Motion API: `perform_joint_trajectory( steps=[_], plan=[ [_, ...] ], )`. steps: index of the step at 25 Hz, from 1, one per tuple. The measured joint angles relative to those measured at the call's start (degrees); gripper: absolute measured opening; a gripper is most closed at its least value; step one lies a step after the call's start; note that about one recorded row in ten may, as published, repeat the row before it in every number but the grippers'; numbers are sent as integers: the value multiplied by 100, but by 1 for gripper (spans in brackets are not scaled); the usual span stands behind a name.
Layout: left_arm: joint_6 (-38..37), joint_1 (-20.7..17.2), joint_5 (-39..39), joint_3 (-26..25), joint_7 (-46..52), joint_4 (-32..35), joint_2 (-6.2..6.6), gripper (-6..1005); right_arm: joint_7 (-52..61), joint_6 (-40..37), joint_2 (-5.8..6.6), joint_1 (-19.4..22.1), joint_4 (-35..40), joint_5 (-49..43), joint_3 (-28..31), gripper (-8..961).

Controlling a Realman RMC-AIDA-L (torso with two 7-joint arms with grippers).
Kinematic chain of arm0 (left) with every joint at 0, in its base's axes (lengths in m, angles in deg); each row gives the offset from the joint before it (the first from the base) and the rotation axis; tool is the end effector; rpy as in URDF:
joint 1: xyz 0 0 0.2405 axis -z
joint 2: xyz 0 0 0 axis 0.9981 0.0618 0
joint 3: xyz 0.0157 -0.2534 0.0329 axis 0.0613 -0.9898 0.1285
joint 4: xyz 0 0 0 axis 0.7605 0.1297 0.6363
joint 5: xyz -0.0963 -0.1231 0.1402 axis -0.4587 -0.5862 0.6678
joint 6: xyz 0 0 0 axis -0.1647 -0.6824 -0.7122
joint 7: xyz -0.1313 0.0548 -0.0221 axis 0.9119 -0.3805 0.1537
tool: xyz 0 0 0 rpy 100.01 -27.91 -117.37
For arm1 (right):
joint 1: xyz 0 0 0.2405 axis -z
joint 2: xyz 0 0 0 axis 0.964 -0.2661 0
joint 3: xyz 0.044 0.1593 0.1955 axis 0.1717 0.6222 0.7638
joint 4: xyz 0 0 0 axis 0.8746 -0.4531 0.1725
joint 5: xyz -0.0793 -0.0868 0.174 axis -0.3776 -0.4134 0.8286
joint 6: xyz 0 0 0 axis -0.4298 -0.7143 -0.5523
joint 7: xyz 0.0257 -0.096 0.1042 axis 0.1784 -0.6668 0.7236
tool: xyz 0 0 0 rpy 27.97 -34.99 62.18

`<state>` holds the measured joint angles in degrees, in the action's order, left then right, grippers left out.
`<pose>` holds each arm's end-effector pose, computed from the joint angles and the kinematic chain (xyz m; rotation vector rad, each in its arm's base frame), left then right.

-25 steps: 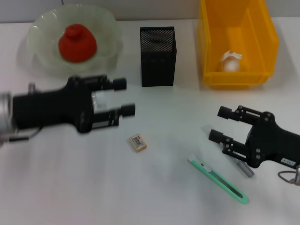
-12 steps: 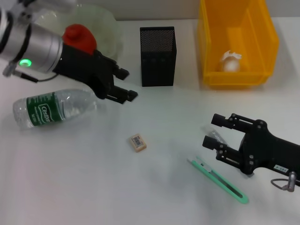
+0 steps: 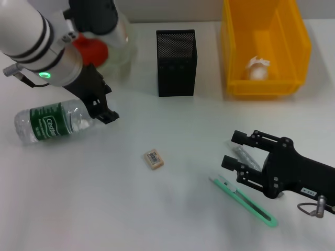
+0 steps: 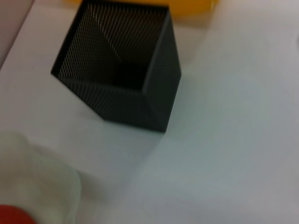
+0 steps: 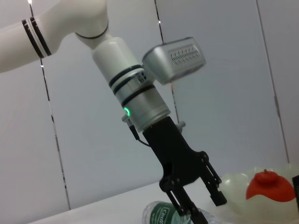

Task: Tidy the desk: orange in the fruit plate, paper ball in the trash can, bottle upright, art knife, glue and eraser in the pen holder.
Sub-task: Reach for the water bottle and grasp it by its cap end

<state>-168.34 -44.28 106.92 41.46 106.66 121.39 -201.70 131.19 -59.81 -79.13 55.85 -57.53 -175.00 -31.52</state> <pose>-0.1608 0.3866 -0.0089 -2.7054 -0.1931 0.7122 0.2927 0.2330 -0.0460 -2.5260 0.4427 1.0889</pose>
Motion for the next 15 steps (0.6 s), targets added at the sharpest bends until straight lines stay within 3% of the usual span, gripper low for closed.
perform_joint_trajectory(
  steps=[15],
  plan=[
    [805, 58, 104, 291, 50, -722, -6, 599, -10, -4, -2, -160, -110, -5, 0, 588]
  ],
)
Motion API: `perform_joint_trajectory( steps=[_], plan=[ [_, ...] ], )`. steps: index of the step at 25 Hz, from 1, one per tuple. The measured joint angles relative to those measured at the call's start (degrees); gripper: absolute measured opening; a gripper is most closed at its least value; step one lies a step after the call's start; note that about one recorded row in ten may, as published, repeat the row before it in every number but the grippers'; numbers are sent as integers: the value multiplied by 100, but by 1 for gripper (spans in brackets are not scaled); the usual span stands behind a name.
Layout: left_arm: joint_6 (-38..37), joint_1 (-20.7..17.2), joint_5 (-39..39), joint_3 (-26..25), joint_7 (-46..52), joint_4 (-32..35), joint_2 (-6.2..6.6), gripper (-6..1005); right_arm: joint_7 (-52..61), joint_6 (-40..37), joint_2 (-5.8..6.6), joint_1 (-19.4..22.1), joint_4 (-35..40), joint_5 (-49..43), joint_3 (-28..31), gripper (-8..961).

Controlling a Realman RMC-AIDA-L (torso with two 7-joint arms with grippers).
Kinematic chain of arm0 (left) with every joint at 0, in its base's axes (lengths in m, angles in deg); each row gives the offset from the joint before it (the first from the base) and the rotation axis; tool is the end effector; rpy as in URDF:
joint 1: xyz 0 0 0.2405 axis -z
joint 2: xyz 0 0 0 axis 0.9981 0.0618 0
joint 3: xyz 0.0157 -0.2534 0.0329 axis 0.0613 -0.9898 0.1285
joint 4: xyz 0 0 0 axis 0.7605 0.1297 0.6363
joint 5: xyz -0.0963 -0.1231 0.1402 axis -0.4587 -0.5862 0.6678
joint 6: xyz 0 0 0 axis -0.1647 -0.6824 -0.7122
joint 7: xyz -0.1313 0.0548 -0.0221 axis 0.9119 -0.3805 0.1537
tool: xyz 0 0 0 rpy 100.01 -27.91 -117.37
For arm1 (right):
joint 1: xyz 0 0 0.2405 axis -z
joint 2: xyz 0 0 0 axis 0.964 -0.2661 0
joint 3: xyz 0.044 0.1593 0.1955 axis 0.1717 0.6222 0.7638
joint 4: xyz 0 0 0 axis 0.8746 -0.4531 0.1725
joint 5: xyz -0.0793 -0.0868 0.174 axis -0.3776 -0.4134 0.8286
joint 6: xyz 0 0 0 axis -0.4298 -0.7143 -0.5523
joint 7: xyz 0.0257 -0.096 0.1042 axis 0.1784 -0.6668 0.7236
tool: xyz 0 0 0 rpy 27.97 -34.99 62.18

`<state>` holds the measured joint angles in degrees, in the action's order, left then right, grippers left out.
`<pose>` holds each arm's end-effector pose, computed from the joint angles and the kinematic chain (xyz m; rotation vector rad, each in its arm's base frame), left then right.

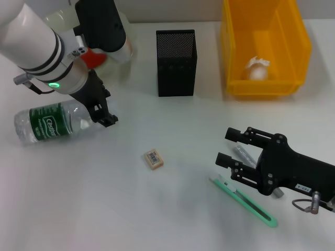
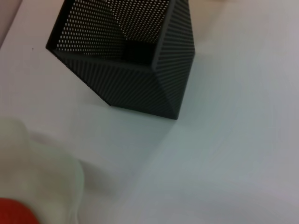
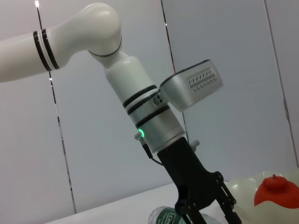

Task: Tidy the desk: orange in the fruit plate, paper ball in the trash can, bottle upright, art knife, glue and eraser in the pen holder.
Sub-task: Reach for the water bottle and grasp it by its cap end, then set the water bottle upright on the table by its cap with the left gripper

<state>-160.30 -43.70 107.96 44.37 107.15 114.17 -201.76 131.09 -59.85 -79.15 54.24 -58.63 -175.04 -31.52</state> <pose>-0.1781 0.3949 -0.0275 -2.6686 -0.1905 0.7424 0.2862 0.2382 -0.0487 -2.5394 0.4306 1.1087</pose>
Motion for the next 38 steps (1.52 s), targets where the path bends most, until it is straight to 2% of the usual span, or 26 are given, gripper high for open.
perform_joint_trajectory(
  steps=[11, 28, 33, 35, 38],
  plan=[
    [177, 191, 276, 49, 40, -490, -3, 584, 18, 21, -9, -86, -50, 0, 0, 588],
    [368, 189, 341, 62, 74, -598, 0, 562, 60, 61, 0, -173, -105, 1, 0, 588],
    [380, 220, 384, 63, 191, -596, -6, 433, 61, 61, 0, -173, -105, 22, 0, 588],
    [381, 216, 378, 63, 214, -533, -6, 432, 61, 61, 0, -173, -105, 28, 0, 588],
    [238, 87, 185, 63, 302, -80, -2, 431, 61, 54, 0, -173, -105, 43, 23, 588]
  ],
)
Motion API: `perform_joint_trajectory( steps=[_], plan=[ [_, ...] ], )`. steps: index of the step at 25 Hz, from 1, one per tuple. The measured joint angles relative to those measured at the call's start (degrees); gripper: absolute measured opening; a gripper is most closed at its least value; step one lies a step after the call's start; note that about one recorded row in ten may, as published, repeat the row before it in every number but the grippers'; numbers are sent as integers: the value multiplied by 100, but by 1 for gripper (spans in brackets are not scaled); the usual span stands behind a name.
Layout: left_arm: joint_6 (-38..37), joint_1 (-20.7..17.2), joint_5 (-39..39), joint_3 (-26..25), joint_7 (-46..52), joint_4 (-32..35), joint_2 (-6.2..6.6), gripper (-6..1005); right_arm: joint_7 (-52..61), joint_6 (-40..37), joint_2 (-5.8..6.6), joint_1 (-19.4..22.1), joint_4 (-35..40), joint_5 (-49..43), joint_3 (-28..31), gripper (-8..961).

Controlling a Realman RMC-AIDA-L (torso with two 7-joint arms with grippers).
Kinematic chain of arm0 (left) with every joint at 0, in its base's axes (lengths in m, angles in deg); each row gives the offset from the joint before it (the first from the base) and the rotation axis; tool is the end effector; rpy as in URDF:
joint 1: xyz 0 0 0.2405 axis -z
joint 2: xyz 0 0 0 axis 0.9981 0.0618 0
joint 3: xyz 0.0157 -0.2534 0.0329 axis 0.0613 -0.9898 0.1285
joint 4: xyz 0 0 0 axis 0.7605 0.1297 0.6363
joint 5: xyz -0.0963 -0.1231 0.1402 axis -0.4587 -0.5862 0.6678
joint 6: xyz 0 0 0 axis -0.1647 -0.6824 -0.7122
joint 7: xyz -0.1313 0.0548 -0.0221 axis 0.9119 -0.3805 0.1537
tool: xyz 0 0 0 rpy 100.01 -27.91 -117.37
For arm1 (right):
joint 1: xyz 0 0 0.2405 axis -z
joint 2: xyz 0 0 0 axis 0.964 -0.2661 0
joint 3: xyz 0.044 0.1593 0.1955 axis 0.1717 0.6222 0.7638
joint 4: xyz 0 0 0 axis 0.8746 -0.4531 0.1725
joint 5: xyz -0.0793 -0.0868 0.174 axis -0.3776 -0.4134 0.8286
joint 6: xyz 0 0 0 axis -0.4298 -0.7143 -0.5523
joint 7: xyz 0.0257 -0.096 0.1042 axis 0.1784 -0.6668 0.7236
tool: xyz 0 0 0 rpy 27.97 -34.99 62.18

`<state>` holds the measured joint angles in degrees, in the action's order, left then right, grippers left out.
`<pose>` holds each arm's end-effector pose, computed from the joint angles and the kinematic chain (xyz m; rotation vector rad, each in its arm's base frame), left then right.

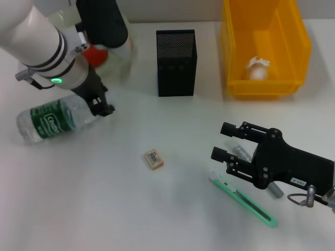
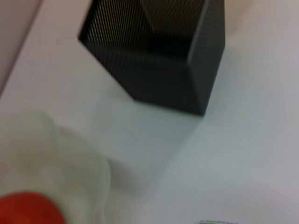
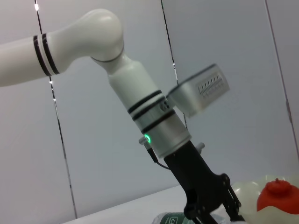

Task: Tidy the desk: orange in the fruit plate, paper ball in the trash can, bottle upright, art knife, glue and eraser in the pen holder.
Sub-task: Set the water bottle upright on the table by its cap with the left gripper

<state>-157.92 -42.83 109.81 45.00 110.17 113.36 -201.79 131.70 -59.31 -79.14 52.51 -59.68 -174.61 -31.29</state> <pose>-0.1757 0.4023 -0.0275 -2.6139 -0.2088 0.7406 0.2803 0.2460 -0.0505 -2.5405 0.4367 1.1246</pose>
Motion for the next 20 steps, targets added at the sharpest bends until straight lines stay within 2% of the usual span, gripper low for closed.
perform_joint_trajectory(
  steps=[1, 7, 8, 11, 13, 20],
  plan=[
    [0, 0, 0, 0, 0, 0, 0, 430, 0, 0, 0, 0, 0, 0, 0, 588],
    [-559, -504, -878, -88, -1, 1373, 45, 430, 0, -4, 0, 32, 0, 11, 44, 589],
    [-559, -504, -878, -88, -1, 1373, 45, 430, 0, -4, 0, 32, 0, 11, 44, 589],
    [-706, -829, -1161, -138, 27, 2045, 47, 430, 0, -2, 0, 35, 0, 12, 44, 589],
    [-731, -960, -1232, -174, 80, 2267, 47, 430, 0, -1, 0, 26, 0, 12, 42, 589],
    [-714, -1181, -1367, -439, 136, 2425, 42, 431, 0, -1, -5, 1, -14, 12, -1, 588]
  ],
)
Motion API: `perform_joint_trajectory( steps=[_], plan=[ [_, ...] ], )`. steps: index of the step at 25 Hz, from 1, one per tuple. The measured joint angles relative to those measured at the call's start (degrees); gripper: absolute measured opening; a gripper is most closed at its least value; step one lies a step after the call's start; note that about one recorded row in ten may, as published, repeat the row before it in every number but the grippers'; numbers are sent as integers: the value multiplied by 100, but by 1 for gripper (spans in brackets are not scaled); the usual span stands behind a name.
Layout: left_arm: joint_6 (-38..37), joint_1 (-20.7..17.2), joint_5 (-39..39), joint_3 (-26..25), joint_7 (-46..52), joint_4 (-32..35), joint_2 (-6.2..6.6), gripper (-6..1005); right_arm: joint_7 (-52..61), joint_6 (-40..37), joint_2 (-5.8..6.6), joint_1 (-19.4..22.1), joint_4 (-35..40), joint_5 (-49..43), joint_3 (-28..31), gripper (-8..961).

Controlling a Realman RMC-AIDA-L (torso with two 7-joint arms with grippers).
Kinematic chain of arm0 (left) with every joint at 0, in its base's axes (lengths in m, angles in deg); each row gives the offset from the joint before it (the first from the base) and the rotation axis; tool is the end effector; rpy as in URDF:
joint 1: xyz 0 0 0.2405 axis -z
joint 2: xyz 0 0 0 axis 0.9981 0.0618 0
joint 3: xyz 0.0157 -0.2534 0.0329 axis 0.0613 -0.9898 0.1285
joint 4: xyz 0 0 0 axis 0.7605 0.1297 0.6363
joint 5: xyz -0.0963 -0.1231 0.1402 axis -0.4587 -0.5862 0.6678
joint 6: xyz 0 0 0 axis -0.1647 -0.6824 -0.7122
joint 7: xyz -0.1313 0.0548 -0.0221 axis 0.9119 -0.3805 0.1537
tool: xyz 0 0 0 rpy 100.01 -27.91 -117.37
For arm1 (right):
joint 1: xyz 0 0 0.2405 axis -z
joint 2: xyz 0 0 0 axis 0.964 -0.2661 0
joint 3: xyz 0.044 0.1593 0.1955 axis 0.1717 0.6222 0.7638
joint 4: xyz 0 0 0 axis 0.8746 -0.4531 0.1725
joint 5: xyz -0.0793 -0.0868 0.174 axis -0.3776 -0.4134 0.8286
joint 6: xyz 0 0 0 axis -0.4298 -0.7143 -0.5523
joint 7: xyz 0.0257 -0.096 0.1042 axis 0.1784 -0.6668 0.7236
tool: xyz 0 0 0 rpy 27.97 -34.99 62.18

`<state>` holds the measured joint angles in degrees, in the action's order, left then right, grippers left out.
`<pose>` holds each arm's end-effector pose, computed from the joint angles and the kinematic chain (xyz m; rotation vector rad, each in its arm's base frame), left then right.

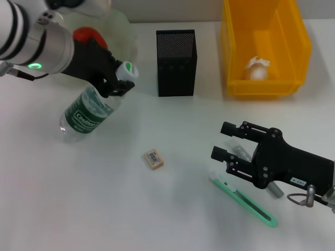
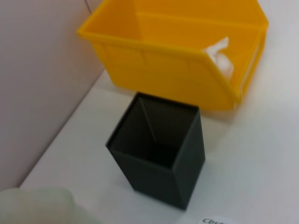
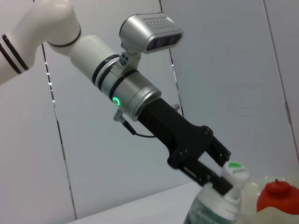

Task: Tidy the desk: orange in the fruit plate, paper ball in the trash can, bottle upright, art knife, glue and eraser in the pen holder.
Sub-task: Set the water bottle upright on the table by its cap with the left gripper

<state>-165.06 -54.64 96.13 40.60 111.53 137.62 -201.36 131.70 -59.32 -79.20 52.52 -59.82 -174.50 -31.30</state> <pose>-0.1410 0.3685 0.0180 -2.6421 -0.2715 0.3086 0.2800 0.2457 -0.0510 -2.5383 0.4405 1.1281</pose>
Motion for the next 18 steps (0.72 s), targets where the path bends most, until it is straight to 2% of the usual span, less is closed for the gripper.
perform_joint_trajectory(
  steps=[4, 18],
  plan=[
    [4, -81, -526, -539, 61, -15, 9, 431, 0, 6, -4, -2, -10, 0, -9, 588],
    [373, -383, -797, -769, 6, 18, 14, 431, 7, 6, -12, -55, -82, -21, -13, 588]
  ],
)
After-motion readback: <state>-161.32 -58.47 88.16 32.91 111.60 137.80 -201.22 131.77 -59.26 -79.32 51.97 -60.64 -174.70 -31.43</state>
